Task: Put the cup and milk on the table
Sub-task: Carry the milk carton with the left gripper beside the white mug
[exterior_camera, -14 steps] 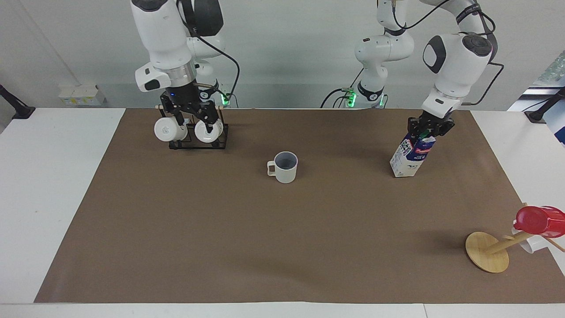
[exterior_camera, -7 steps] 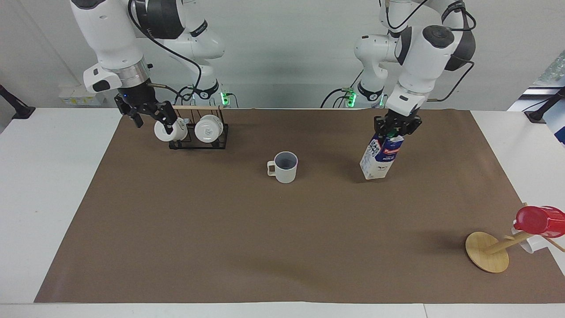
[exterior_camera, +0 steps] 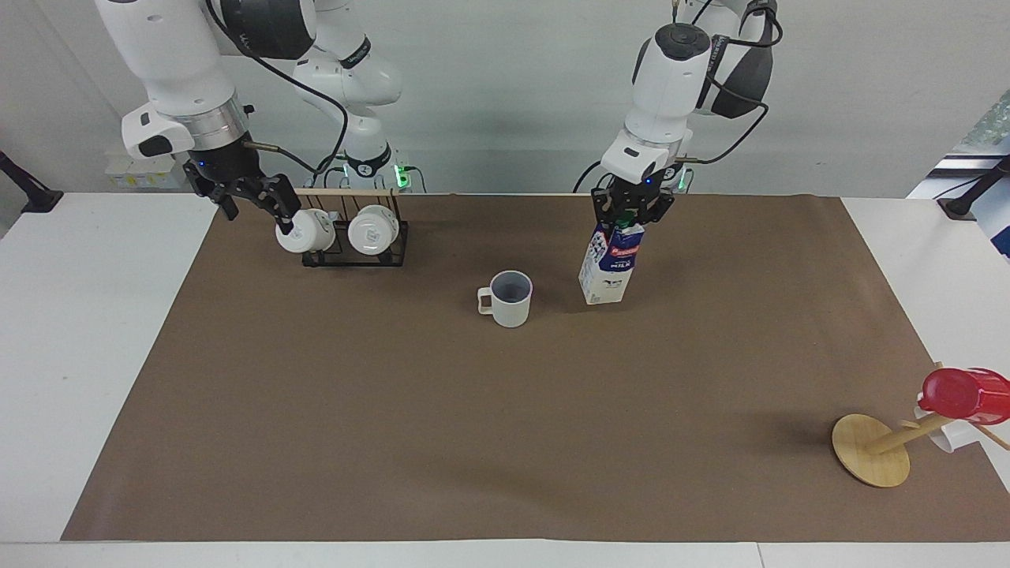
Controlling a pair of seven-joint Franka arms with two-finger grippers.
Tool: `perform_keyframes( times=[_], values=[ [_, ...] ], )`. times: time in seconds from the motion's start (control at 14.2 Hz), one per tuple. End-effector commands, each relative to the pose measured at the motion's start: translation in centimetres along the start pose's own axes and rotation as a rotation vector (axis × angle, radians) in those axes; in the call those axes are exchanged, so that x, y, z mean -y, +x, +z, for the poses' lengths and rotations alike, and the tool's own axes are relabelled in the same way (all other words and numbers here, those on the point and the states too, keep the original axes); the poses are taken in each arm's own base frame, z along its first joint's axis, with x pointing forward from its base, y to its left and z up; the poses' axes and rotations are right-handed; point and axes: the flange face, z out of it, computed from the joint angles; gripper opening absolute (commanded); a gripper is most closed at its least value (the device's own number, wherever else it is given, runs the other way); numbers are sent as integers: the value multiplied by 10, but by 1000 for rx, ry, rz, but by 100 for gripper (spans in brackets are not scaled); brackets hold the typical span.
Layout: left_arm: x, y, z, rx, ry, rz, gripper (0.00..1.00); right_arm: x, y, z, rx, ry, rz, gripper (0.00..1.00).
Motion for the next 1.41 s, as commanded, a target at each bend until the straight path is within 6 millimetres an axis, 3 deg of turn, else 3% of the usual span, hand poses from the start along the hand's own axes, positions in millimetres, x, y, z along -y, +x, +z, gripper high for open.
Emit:
perform_keyframes(
  times=[0.0,0.35,0.84,0.98,1.12,1.34],
  values=[
    [-30,15,13,6,34,-17,47,-1,3,-3,4,5,-7,100],
    [-49,20,53,20,92,-19,47,4,2,-3,2,6,-21,100],
    [-51,21,53,8,80,-21,50,6,4,-4,-18,23,-19,100],
    [-50,21,55,12,82,-20,69,5,4,-4,-19,24,-19,100],
    [-49,22,55,12,82,-21,96,4,5,-4,-18,23,-13,100],
    [-48,24,51,10,80,-29,100,4,5,-4,-18,23,-11,100]
  ],
)
